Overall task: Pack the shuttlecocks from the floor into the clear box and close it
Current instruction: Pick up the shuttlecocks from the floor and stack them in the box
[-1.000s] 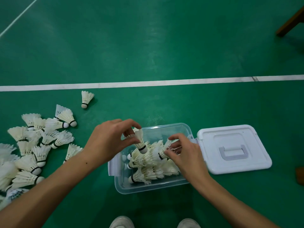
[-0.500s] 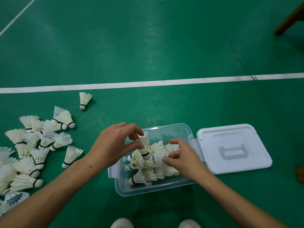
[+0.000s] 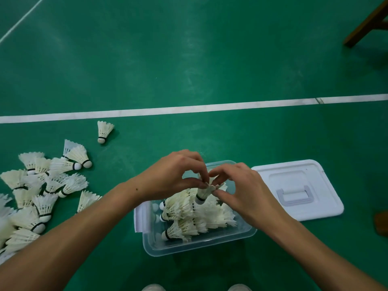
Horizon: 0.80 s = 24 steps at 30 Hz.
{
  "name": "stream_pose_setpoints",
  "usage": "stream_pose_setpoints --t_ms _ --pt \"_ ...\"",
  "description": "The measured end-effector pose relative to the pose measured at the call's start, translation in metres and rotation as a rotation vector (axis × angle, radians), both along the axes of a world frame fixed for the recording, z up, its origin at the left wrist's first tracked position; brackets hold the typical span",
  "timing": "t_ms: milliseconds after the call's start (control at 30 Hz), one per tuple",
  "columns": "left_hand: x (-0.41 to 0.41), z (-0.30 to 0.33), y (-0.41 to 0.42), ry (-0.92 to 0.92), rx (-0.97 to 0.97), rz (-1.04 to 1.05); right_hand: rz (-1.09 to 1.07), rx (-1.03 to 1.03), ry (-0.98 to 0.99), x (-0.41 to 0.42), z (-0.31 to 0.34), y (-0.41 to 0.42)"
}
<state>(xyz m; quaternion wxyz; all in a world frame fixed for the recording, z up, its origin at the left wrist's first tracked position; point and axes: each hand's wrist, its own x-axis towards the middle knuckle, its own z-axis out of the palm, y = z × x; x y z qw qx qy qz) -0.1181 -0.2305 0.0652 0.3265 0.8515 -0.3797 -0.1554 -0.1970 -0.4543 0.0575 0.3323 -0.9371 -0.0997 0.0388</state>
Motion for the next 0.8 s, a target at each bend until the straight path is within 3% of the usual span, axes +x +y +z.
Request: stream_pose_setpoints --t_ms 167,400,533,800 --pt "-0.025 -0.027 -0.009 -0.011 -0.100 0.253 -0.147 0.040 -0.027 -0.014 -0.003 -0.023" --pt "-0.057 -0.076 -0.024 -0.072 0.231 0.211 -0.334 0.049 0.009 -0.038 -0.015 -0.042" --pt "-0.057 -0.092 -0.033 -0.157 0.337 0.233 -0.324 -0.034 0.007 -0.041 -0.018 -0.032" --pt "-0.060 -0.087 -0.020 -0.149 0.240 0.303 -0.232 -0.019 0.097 -0.029 -0.036 -0.003"
